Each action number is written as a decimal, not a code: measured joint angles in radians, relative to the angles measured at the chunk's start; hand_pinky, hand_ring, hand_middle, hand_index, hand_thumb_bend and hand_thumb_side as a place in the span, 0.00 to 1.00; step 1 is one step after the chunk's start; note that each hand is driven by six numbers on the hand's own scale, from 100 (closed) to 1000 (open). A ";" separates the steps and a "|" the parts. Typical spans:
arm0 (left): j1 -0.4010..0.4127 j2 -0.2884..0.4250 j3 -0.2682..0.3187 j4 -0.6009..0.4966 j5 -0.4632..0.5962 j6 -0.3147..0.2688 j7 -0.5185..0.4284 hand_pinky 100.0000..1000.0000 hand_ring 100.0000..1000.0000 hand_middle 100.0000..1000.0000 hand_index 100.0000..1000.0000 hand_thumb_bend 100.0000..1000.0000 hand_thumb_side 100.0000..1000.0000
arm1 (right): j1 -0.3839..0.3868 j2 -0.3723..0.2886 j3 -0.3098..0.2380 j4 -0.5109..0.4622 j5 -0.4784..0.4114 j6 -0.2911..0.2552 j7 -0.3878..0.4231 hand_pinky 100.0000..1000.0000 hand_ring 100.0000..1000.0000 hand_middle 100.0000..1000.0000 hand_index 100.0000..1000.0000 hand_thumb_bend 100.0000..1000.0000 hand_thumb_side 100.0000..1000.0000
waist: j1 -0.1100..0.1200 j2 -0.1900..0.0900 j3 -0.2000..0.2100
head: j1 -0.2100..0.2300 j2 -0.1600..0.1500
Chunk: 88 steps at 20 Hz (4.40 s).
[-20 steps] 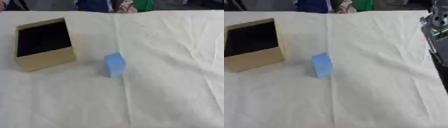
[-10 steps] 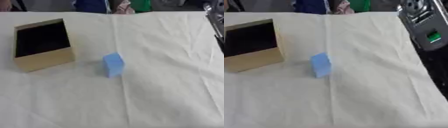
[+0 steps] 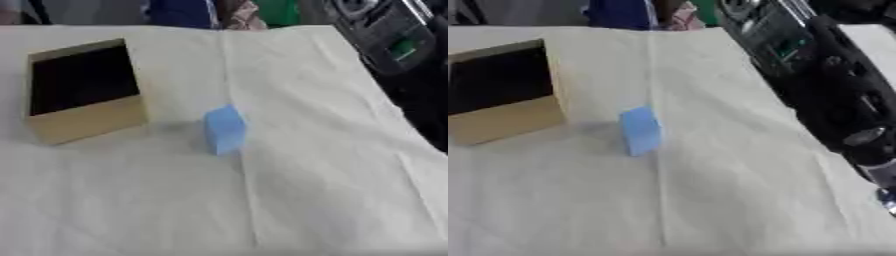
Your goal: Pick up objects on the table and place them in the box.
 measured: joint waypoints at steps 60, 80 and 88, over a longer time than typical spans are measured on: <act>0.007 0.000 0.001 0.000 0.000 -0.003 -0.018 0.72 0.89 0.70 0.84 0.05 1.00 | 0.104 -0.213 0.037 -0.250 -0.107 0.011 0.766 0.98 1.00 0.94 1.00 0.35 1.00 | 0.003 -0.025 -0.048 | 0.066 0.002; 0.006 0.000 0.007 0.000 0.003 -0.003 -0.026 0.71 0.89 0.68 0.82 0.04 1.00 | 0.094 -0.185 0.100 -0.184 -0.063 -0.018 0.768 1.00 1.00 1.00 1.00 0.42 0.87 | 0.005 -0.014 -0.045 | 0.072 0.002; 0.006 0.000 0.007 0.000 0.003 -0.003 -0.028 0.71 0.89 0.67 0.81 0.03 1.00 | 0.089 -0.159 0.124 -0.118 0.030 -0.052 0.767 1.00 1.00 1.00 1.00 0.56 0.89 | 0.006 -0.008 -0.043 | 0.072 0.002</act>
